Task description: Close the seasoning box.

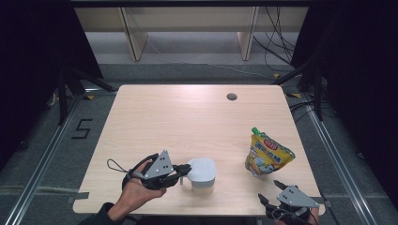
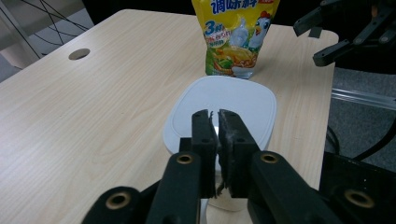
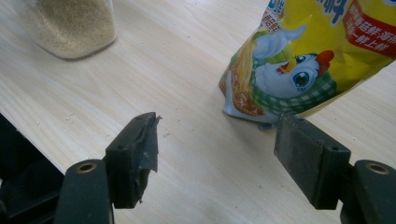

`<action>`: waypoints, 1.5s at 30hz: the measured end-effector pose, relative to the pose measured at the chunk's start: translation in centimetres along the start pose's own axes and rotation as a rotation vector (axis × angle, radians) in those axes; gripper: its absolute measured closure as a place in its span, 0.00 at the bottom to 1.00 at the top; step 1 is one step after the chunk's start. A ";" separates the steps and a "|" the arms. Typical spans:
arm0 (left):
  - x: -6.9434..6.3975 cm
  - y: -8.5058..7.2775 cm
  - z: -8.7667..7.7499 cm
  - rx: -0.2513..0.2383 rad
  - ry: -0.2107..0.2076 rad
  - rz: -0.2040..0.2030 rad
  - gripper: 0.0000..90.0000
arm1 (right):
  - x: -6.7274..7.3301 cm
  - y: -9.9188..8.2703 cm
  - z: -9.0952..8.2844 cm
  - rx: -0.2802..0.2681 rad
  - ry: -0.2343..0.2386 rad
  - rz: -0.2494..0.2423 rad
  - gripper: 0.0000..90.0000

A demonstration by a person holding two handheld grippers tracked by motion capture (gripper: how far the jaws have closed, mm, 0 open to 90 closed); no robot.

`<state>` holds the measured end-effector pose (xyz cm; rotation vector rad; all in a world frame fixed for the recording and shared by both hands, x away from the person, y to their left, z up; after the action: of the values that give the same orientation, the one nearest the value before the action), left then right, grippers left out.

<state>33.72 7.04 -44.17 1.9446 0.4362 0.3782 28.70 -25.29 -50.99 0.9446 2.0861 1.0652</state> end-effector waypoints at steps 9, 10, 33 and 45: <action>1.5 -0.9 -1.0 -0.033 0.010 -0.121 0.42 | 0.0 -0.1 0.0 0.005 0.004 -0.008 0.35; 1.9 -1.2 -1.2 -0.018 0.017 -0.109 0.42 | 0.0 -0.1 0.1 0.007 0.003 -0.006 0.35; 2.4 -6.6 -4.0 0.043 0.078 -0.205 0.19 | 0.6 0.0 0.0 -0.004 0.030 0.021 0.32; 0.6 -9.5 -3.8 0.104 0.068 -0.199 0.18 | 0.6 0.1 0.1 -0.008 0.034 -0.011 0.31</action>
<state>31.27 13.95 -51.36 1.9717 0.6991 0.2981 28.47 -24.67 -51.05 0.9163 2.1105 1.0901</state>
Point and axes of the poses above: each handheld gripper's, and its own axes: z roughly forward along the jaws, y roughly out of its top, x roughly to its left, the point moved 6 cm from there along z, roughly forward along the jaws, and after that the axes turned 5 degrees about -x, right-handed, at the moved point
